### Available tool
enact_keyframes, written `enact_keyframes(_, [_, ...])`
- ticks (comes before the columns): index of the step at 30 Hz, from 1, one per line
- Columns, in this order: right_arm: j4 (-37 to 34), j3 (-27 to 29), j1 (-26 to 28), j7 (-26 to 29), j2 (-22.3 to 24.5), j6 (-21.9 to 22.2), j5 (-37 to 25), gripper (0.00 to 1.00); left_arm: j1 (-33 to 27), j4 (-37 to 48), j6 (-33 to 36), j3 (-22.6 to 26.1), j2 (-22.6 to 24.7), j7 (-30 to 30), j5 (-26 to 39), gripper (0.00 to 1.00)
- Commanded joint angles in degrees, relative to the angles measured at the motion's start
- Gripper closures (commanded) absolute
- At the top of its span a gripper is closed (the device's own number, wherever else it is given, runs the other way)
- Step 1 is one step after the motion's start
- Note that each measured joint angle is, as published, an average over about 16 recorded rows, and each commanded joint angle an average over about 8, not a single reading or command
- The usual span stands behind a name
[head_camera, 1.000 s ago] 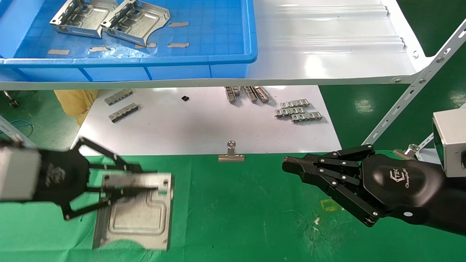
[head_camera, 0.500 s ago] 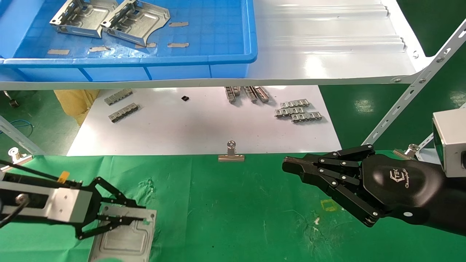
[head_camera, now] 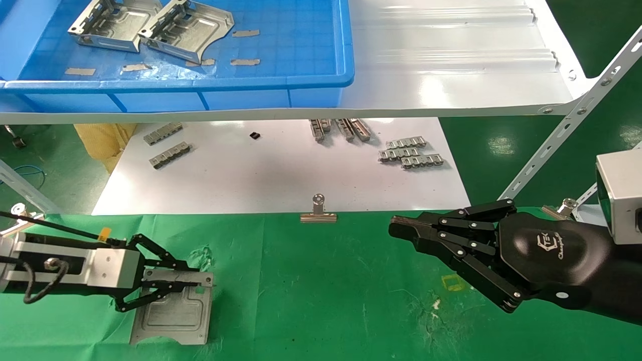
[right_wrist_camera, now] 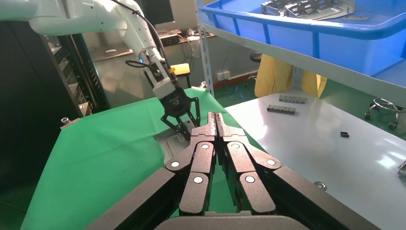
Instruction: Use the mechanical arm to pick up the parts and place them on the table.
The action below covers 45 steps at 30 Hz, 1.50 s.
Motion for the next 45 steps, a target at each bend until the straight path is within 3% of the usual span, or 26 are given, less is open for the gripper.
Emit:
enact_keyframes(1, [0.0,0.0,0.0,0.0,0.0,0.0,0.0,1.0,0.4,0.98,-0.69,-0.1,0.49,0.95,-0.07,0.99])
enact_keyframes(5, [0.0,0.0,0.0,0.0,0.0,0.0,0.0,1.0,0.72,2.57,-1.26,-0.34,1.17,2.03,-0.38,0.78])
enact_keyframes(9, [0.0,0.0,0.0,0.0,0.0,0.0,0.0,1.0,0.82,3.98,-1.69,-0.57,1.75,3.09,-0.65,0.3])
enact_keyframes(13, [0.0,0.0,0.0,0.0,0.0,0.0,0.0,1.0,0.91,5.14,-1.97,-0.79,2.18,4.4,-0.88,0.02])
enact_keyframes(26, [0.0,0.0,0.0,0.0,0.0,0.0,0.0,1.0,0.1,8.11,0.85,-1.82,2.49,7.5,-2.51,0.0])
enact_keyframes(34, [0.0,0.0,0.0,0.0,0.0,0.0,0.0,0.98,0.01,6.5,6.31,-2.99,0.4,-0.66,-7.95,0.0])
enact_keyframes(35, [0.0,0.0,0.0,0.0,0.0,0.0,0.0,0.9,0.18,6.01,6.57,-3.17,0.19,-1.82,-8.55,0.0])
enact_keyframes(42, [0.0,0.0,0.0,0.0,0.0,0.0,0.0,0.04,2.61,2.32,6.83,-6.61,-0.5,-7.65,-10.07,0.0])
enact_keyframes(45, [0.0,0.0,0.0,0.0,0.0,0.0,0.0,0.0,4.3,-0.56,6.49,-8.7,-1.06,-10.13,-10.59,0.0])
